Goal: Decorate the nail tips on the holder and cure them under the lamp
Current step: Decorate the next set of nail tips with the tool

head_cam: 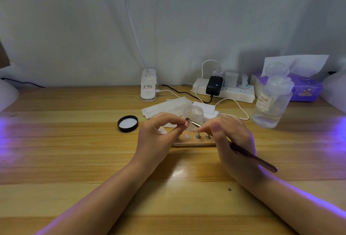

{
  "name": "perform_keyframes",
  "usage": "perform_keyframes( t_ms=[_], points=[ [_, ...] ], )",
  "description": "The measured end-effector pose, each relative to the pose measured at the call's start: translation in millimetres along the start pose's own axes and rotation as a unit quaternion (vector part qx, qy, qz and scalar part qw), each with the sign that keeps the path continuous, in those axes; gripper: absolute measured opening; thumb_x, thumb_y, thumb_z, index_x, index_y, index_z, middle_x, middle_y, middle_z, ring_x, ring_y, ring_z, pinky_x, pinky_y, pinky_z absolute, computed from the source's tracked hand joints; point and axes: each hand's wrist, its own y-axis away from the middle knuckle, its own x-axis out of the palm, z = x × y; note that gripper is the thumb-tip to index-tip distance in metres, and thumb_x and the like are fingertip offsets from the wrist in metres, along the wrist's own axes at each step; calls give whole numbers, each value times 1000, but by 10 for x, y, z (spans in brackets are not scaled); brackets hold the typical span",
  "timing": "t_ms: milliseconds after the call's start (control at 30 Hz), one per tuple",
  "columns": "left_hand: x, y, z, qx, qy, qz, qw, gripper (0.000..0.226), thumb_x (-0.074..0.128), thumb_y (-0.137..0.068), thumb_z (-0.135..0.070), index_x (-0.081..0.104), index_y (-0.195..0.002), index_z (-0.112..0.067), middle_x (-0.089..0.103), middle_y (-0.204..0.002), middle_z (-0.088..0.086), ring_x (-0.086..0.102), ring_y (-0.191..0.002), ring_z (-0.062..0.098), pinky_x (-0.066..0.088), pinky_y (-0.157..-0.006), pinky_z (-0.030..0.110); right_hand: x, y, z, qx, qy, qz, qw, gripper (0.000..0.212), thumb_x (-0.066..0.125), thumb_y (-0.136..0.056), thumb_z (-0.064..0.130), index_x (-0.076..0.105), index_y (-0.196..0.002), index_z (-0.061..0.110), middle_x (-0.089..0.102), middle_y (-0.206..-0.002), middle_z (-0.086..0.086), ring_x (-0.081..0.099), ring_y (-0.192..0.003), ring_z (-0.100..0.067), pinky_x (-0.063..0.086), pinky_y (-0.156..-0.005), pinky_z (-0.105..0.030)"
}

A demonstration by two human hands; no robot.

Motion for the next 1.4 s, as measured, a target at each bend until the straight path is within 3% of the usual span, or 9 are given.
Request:
perform_keyframes(
  t_ms=[133, 300, 467, 600, 867, 1100, 1167, 1267, 1400],
  points=[
    [4, -2, 12, 2, -6, -8, 1000, 27, 74, -71, -7, 67, -78, -33, 64, -77, -15, 60, -78, -1, 44, -69, 9, -17, 23, 9, -26, -27, -25, 999, 61, 27, -99, 40, 67, -63, 10, 63, -63, 3, 58, -62, -14, 42, -68, -47],
    [3, -2, 13, -3, -2, -8, 1000, 22, 73, -70, -15, 67, -78, -35, 64, -76, -18, 60, -78, -1, 48, -69, 15, -11, -1, -13, -5, -31, -28, 999, 44, 32, -97, 33, 64, -72, 16, 62, -66, 3, 59, -67, -15, 45, -66, -49],
    [-2, -3, 24, -16, 0, -8, 1000, 28, 74, -72, -8, 67, -78, -35, 65, -77, -18, 60, -77, 4, 54, -62, 27, 11, 7, -25, -41, 35, 0, 999, 53, 30, -98, 37, 68, -71, 12, 62, -73, 11, 59, -67, -14, 43, -66, -45],
    [-2, -4, 14, -10, -6, -9, 1000, 26, 74, -72, -10, 67, -77, -34, 64, -77, -18, 59, -80, 3, 54, -66, 26, -3, 36, -28, -52, 28, -20, 998, 61, 27, -99, 37, 67, -61, 11, 63, -61, 4, 57, -61, -15, 41, -69, -44],
    [4, -7, 8, -8, 0, -8, 1000, 28, 74, -72, -7, 66, -76, -33, 64, -78, -13, 60, -78, 8, 51, -58, 17, 12, -15, -14, -73, 67, -1, 995, 49, 33, -97, 33, 69, -75, 9, 67, -73, 2, 63, -69, -19, 45, -65, -46],
    [-1, -5, -14, -22, 13, -4, 1000, 24, 73, -72, -13, 66, -76, -35, 65, -77, -13, 61, -79, 13, 56, -59, 32, -14, 16, -7, -71, 61, -10, 996, 53, 31, -98, 32, 67, -65, 11, 65, -66, 5, 60, -64, -16, 41, -70, -43],
    [0, -6, -18, -14, 0, -4, 1000, 27, 74, -72, -10, 66, -76, -35, 64, -76, -15, 61, -78, 11, 55, -61, 31, -5, -4, 1, -82, 75, -4, 994, 45, 37, -96, 28, 69, -70, 9, 67, -71, 3, 63, -67, -19, 43, -67, -45],
    [-1, -7, -21, -9, -6, -5, 1000, 30, 74, -72, -5, 65, -77, -33, 64, -80, -11, 60, -79, 8, 50, -61, 14, 10, -18, 6, -97, 100, 4, 990, 38, 42, -93, 26, 69, -71, 9, 68, -74, 3, 63, -69, -19, 44, -65, -45],
    [-8, -5, -30, -5, -15, 2, 1000, 25, 74, -72, -10, 65, -78, -32, 64, -80, -13, 58, -80, 4, 47, -66, 11, -13, 11, -3, -94, 90, -9, 991, 49, 36, -95, 27, 67, -62, 10, 65, -65, 3, 60, -61, -18, 40, -66, -43]
  ],
)
